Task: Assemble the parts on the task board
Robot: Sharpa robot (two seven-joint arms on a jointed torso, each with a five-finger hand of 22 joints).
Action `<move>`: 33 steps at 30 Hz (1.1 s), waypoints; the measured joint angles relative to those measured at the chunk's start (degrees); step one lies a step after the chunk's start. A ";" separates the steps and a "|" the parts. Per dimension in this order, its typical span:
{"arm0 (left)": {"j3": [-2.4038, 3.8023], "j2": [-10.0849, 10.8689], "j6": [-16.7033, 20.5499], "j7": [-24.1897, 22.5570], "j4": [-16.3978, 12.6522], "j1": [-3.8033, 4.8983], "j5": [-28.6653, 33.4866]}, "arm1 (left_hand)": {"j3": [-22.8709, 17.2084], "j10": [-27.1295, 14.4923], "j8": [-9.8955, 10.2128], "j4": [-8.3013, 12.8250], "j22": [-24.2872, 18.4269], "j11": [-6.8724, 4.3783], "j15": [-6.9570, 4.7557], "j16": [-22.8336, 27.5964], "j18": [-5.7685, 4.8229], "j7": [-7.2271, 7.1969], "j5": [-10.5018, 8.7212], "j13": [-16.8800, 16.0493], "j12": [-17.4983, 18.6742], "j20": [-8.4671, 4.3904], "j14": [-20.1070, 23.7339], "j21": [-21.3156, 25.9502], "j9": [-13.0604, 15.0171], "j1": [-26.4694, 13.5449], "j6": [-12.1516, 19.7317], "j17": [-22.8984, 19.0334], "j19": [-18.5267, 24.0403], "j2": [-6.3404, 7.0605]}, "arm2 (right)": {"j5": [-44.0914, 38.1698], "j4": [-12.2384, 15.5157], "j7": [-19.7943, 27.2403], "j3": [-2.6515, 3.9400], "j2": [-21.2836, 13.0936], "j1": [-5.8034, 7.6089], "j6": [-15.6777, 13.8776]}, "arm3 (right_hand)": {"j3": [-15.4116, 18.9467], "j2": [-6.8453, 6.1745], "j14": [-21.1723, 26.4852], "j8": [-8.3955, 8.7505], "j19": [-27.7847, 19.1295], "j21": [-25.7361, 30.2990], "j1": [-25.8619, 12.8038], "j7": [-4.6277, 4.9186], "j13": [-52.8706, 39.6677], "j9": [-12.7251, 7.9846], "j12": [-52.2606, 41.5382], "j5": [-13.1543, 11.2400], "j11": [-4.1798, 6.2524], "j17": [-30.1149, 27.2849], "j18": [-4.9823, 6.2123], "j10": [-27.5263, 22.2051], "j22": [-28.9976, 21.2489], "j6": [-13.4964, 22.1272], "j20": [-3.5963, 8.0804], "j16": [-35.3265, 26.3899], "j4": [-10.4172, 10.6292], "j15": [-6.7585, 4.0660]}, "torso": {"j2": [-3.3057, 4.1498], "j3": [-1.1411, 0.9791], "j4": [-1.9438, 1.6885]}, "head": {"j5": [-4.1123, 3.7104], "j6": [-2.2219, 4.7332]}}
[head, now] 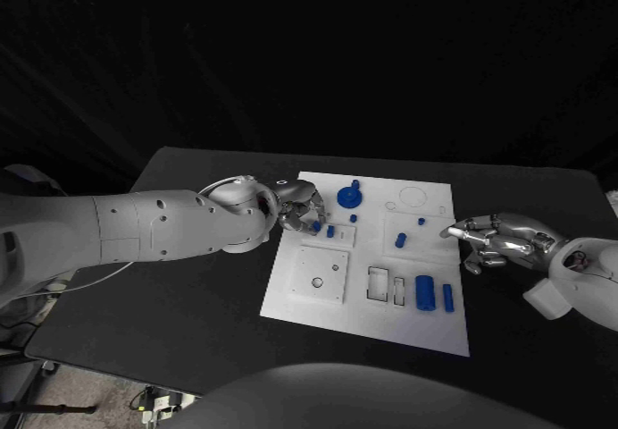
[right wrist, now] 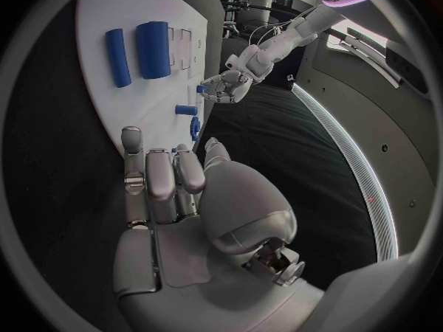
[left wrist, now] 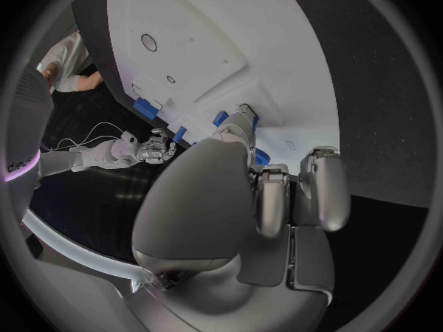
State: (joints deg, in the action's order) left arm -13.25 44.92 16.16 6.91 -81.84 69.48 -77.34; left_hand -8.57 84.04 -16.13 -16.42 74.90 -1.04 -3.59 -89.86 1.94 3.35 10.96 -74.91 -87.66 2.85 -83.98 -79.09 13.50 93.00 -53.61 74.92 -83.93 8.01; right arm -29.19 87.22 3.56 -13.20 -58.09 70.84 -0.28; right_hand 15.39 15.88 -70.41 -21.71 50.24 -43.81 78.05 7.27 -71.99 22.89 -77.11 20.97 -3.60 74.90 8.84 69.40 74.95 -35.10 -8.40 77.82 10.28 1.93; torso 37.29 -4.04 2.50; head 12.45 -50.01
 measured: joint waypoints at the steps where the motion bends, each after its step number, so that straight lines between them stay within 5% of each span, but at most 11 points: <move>1: 0.00 0.02 -0.01 0.01 -0.01 0.00 0.00 | 0.00 0.00 0.26 0.00 0.00 0.00 0.00 0.00 0.00 0.00 -0.17 0.00 0.00 0.00 0.00 0.00 -0.11 -0.25 0.00 0.00 0.00 0.24 | 0.00 0.00 0.00 0.00 0.00 -0.01 0.00 | 0.00 0.00 0.00 0.00 0.00 0.00 0.00 0.00 0.00 0.00 0.00 0.00 0.00 0.00 0.00 0.00 0.00 0.00 0.00 0.00 0.00 0.00 | 0.00 -0.01 0.00 | 0.01 0.00; 10: 0.00 1.01 0.16 -0.25 -0.73 0.00 -0.21 | 0.73 0.00 2.05 -0.22 0.05 -0.42 -0.42 0.00 -0.02 -0.20 -4.97 0.01 0.00 0.00 0.01 0.20 -1.32 -3.17 0.20 -0.01 0.00 1.80 | 0.00 -0.01 0.03 0.00 -0.05 -0.10 -0.01 | -0.16 0.00 0.00 0.00 0.00 0.00 0.00 0.00 0.00 0.00 0.00 0.00 0.00 0.00 0.00 0.00 -0.01 0.00 0.00 0.00 -0.17 0.00 | 0.01 0.00 -0.01 | -0.18 0.00; 21: 0.05 3.37 2.30 -2.74 -2.40 0.60 -2.14 | 1.45 0.00 3.98 -0.15 0.04 -0.42 -0.42 0.00 -0.03 -0.10 -4.19 0.01 0.00 -0.21 0.01 0.20 -2.15 -3.85 1.94 -0.01 -0.21 2.48 | 0.01 -0.11 0.11 0.00 0.02 -0.14 -0.01 | -0.16 0.00 0.00 0.00 0.00 0.00 0.00 0.00 -0.01 -0.06 0.00 0.00 0.00 0.00 0.00 0.00 -0.02 0.00 0.00 0.00 -0.16 0.00 | -0.04 -0.01 -0.05 | -0.16 0.00; 25: 0.06 4.36 2.84 -3.68 -3.30 1.76 -3.68 | 2.29 0.00 3.98 -0.37 0.04 -0.42 -0.42 0.00 -0.03 -0.24 -3.32 0.01 0.27 -0.21 0.01 0.20 -2.21 -5.90 2.08 -0.01 -0.21 3.08 | 0.02 -0.15 0.16 0.00 0.05 -0.14 -0.01 | -0.16 0.00 0.00 0.00 0.00 0.00 0.00 0.00 -0.01 -0.05 0.00 0.00 0.00 0.00 0.00 0.00 -0.02 0.00 0.00 0.00 -0.16 0.00 | -0.04 0.00 -0.01 | -0.24 0.00; 33: 0.04 5.73 2.72 -4.95 -5.29 6.58 -13.62 | 4.65 -0.01 3.19 -0.44 0.03 -0.83 -0.42 0.00 -0.05 -1.05 -0.02 0.01 -1.72 -0.42 0.01 -1.88 -1.95 -12.31 1.39 -0.01 0.00 2.79 | 0.05 -0.27 0.46 0.00 0.12 -0.16 -0.06 | -0.16 0.00 0.00 0.22 0.00 0.00 0.00 0.00 -0.01 -0.05 0.00 0.22 0.00 -0.01 0.00 0.00 -0.02 0.00 0.00 0.00 -0.16 0.00 | -0.03 -0.03 0.02 | -0.09 0.00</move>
State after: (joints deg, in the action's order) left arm -13.20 50.65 18.88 1.95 -87.13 76.06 -90.97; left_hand -3.92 84.03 -12.95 -16.86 74.93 -1.86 -4.00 -89.86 1.88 2.30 10.94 -74.91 -89.38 2.43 -83.97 -80.97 11.55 80.69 -52.22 74.90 -83.93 10.80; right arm -29.14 86.96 4.01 -13.20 -57.97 70.68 -0.34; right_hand 15.23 15.88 -70.41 -21.50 50.24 -43.81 78.05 7.26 -72.00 22.84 -77.11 21.19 -3.60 74.90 8.84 69.40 74.93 -35.10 -8.40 77.82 10.12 1.93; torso 37.27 -4.08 2.52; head 12.37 -50.01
